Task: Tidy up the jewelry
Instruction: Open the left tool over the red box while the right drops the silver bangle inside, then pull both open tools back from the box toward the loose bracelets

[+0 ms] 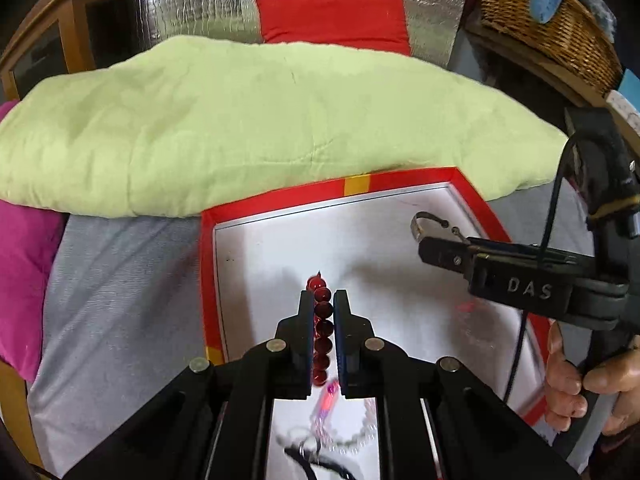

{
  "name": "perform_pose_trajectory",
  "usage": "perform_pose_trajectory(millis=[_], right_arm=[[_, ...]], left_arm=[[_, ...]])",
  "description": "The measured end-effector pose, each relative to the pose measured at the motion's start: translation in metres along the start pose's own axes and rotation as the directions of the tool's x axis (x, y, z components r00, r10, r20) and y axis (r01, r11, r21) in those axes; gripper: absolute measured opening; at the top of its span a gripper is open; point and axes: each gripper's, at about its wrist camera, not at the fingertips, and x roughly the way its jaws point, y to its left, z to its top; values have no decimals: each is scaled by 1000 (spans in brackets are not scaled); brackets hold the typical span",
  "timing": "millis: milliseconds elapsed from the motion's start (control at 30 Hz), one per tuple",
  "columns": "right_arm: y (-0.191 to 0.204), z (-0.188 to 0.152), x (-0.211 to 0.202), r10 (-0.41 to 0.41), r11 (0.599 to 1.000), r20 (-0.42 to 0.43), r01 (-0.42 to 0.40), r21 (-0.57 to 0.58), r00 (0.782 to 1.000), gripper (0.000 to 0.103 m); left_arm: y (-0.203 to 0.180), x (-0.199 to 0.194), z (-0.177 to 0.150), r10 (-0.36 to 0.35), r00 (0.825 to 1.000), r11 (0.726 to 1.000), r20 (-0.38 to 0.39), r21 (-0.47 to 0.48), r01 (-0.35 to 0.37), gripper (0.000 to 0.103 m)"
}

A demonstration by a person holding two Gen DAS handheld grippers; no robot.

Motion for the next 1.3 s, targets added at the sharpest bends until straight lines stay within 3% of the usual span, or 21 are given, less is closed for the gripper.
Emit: perform_pose_trajectory(millis=[167,300,400,500,867,1000,1300], right_arm=[[-12,2,3,22,997,1,-22,71,1000,75],[-28,-6,-19,92,987,49,-98,131,995,75],[-36,-19,-46,119,983,102,-132,127,988,75],[-40,-37,-77,119,986,143,-135,102,983,75],[-43,-139,-169,47,999,181,-46,-13,982,75],[-32,-176,-192,35,998,177,-25,-61,984,75],[-12,-229,-230,67,994,178,-50,-99,982,75]], left_arm=[[-3,9,1,-13,1000,1000,-5,0,13,13],[1,-10,-7,0,999,1000,37,-9,0,37],[1,-31,-18,20,997,1000,70,6,-21,42],[0,-57,-35,24,995,1000,96,11,-25,54],[-24,-136,-111,80,989,997,123,-32,-77,60],[-40,-169,-129,118,978,993,174,-36,-113,67],[-64,-231,-163,170,951,986,260,-40,-165,67]])
